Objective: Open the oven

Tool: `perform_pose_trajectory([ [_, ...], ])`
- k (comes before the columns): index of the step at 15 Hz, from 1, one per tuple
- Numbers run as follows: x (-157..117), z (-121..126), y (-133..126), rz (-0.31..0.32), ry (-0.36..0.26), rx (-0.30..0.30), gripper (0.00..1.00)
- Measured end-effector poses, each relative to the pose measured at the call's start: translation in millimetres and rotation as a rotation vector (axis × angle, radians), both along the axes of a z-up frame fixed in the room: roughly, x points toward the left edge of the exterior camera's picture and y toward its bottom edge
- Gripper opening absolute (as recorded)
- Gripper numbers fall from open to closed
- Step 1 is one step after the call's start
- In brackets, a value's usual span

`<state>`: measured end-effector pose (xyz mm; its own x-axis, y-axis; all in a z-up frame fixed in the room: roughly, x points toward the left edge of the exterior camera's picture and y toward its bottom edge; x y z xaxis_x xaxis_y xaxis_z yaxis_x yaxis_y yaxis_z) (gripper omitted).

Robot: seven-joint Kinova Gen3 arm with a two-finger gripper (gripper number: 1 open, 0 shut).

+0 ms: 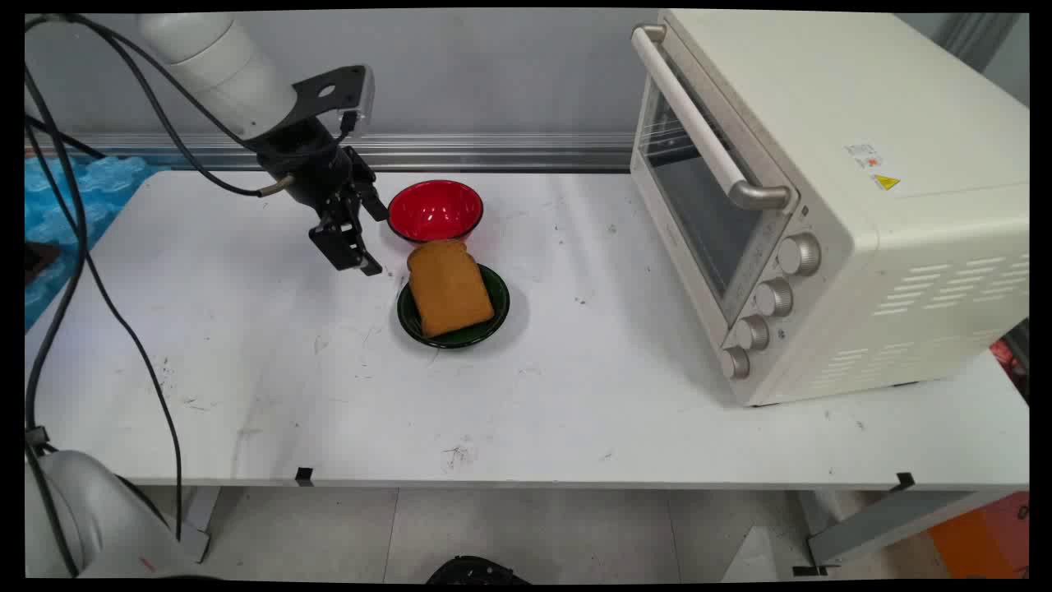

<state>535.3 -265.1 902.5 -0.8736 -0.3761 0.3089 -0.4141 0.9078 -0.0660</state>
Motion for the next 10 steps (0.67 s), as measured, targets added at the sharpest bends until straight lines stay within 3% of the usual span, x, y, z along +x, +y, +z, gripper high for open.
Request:
perform_pose_trajectory([
  [10,-13,17,-5,-0.048,-0.033,0.004,1.0],
])
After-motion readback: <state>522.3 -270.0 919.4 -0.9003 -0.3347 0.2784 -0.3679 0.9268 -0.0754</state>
